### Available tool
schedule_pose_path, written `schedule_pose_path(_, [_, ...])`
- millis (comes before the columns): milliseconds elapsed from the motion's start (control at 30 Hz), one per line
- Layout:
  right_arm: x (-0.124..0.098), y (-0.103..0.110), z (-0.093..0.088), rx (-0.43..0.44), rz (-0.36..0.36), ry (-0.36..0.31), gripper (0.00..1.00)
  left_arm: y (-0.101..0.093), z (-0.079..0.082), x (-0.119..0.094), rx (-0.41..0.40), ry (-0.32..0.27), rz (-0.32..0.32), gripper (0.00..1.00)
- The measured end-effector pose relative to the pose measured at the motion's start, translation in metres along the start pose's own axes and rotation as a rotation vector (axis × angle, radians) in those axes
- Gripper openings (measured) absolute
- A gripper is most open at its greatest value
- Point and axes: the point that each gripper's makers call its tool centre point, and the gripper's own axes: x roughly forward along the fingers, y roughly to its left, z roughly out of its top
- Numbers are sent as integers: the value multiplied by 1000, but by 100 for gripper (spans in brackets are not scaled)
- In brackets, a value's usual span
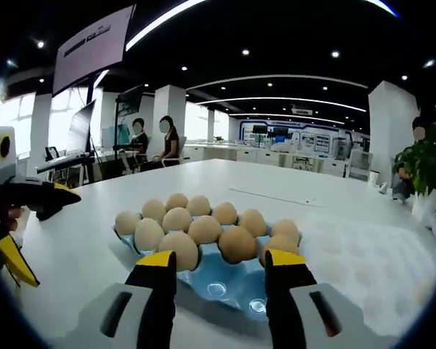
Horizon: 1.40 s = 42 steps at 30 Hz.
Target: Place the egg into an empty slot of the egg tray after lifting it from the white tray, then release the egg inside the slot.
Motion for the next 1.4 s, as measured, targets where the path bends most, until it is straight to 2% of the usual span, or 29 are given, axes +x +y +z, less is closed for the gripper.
schedule_pose_path(300, [-7, -23, -3, 15, -51, 16, 51, -6, -2, 8, 1, 13, -21, 100])
schedule_pose_path(733, [-29, -54, -1, 33, -123, -4, 51, -6, 3, 8, 0, 10, -18, 100])
schedule_pose_path(1033, [-36, -68, -12, 49, -144, 17, 51, -11, 1, 10, 3, 21, -26, 100])
schedule_pose_path(1200, [-44, -78, -15, -2, -174, 27, 51, -12, 3, 10, 0, 12, -27, 100])
schedule_pose_path(1400, [-55, -97, -18, 35, -213, 33, 51, -14, 2, 10, -7, 16, -32, 100])
